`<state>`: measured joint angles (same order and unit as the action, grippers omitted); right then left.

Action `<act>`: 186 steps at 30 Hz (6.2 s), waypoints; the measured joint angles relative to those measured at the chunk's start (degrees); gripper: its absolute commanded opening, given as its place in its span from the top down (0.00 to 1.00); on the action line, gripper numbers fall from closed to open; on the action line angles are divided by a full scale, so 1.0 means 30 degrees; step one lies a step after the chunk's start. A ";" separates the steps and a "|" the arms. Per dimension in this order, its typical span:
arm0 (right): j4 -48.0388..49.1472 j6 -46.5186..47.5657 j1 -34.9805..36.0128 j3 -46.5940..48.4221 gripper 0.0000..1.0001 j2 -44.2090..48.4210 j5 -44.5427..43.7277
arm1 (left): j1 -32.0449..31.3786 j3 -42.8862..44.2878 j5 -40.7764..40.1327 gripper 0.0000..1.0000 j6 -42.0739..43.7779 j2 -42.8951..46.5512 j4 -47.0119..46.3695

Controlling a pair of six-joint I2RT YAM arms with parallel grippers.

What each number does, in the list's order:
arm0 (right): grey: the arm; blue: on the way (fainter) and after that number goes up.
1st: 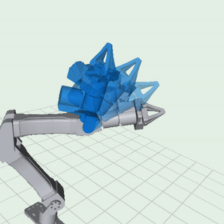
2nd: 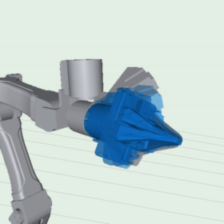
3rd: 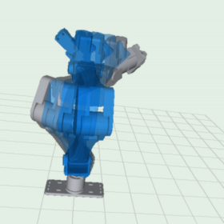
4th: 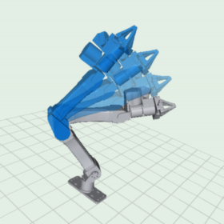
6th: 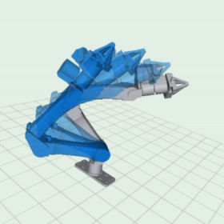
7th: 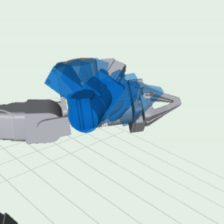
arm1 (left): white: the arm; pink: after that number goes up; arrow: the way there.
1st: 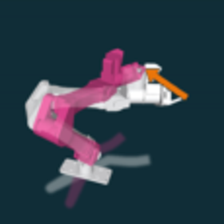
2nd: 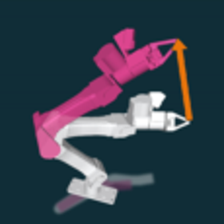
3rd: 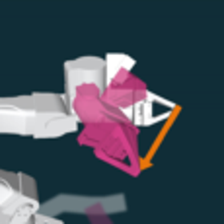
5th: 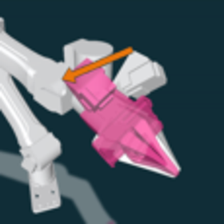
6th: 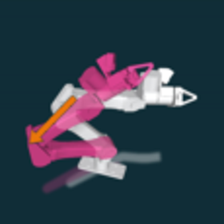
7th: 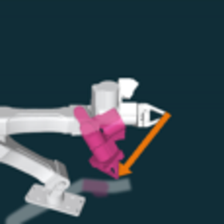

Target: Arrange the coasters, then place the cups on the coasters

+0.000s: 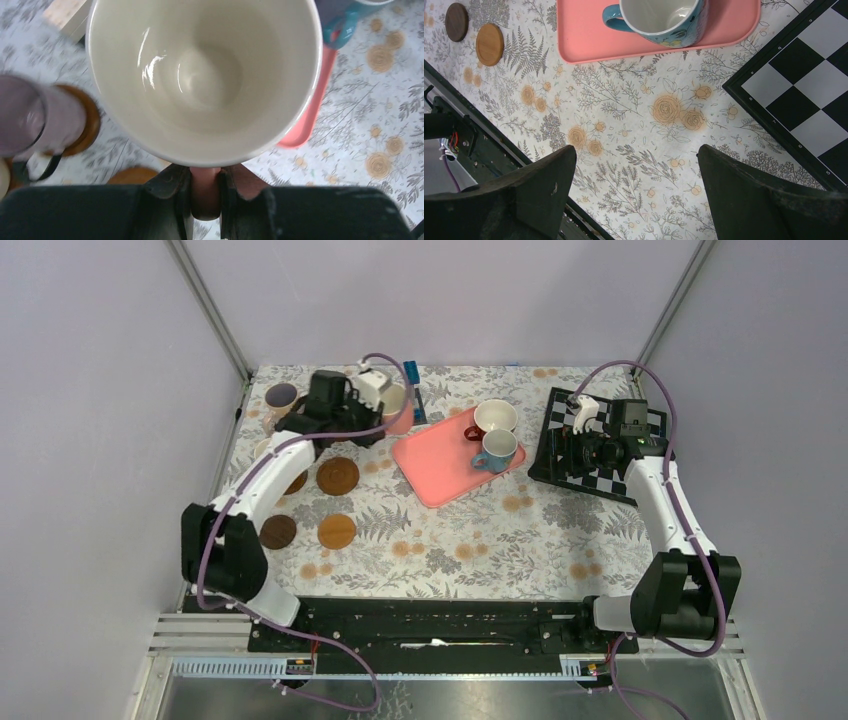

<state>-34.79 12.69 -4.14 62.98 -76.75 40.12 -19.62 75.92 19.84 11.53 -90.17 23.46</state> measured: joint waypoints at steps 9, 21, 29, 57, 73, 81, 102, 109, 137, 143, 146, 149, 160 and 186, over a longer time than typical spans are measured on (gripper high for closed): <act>-0.0007 0.0087 0.0000 -0.0022 0.02 0.0029 0.0000 | 0.5406 -0.2798 0.2076 1.00 0.2339 0.3512 0.3657; 0.0000 0.0138 0.0000 -0.0131 0.02 0.0029 0.0168 | 1.1817 -0.7009 0.4575 1.00 0.9763 0.8313 0.9930; 0.0000 0.0160 0.0000 -0.0474 0.02 0.0022 0.0466 | 1.6385 -0.8641 0.5151 1.00 1.4207 0.8342 1.1438; -0.0226 0.0554 0.0000 -0.0488 0.02 -0.0408 0.0539 | 2.3671 -1.0134 0.6936 1.00 2.3693 0.5457 1.0863; -0.0226 0.0539 0.0000 -0.0488 0.02 -0.0415 0.0539 | 2.3671 -1.0892 0.6965 0.98 2.4327 0.5027 0.9304; -0.0226 0.0539 0.0000 -0.0488 0.02 -0.0415 0.0539 | 2.3780 -1.0892 0.7380 0.97 2.4800 0.4619 0.9369; -0.0219 0.0532 0.0000 -0.0488 0.02 -0.0415 0.0925 | 2.3999 -1.0892 0.7563 0.52 2.5354 0.4386 0.9624; -0.0219 0.0525 0.0000 -0.0488 0.02 -0.0415 0.0976 | 2.4210 -1.0892 0.7410 0.36 2.5536 0.4386 0.9704; -0.0226 0.0525 0.0000 -0.0481 0.02 -0.0415 0.1020 | 2.7328 -0.7555 0.6229 0.01 2.9565 0.3650 1.5132; -0.0219 0.0532 0.0000 -0.0481 0.02 -0.0415 0.1020 | 2.7328 -0.6317 0.6237 0.01 2.9871 0.4495 1.6524; -0.0219 0.0525 0.0000 -0.0481 0.02 -0.0415 0.1027 | 2.7328 -0.5595 0.6222 0.01 2.9871 0.4918 1.7238; -0.0226 0.0532 0.0000 -0.0481 0.02 -0.0415 0.1035 | 2.7292 -0.4561 0.6207 0.01 2.9827 0.5027 1.8076; -0.0240 0.0532 0.0000 -0.0335 0.02 -0.0415 0.1355 | 2.0713 0.1180 0.5814 0.01 2.3227 0.4546 1.7209; -0.0758 -0.0896 -0.0860 0.1610 0.02 -0.0488 -0.0401 | -0.3708 0.7876 -0.0233 0.22 0.3563 -0.5858 0.5457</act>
<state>-37.06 10.00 -6.72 67.81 -78.22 38.92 -30.74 99.55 19.14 22.22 -107.74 39.83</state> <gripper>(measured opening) 0.985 0.878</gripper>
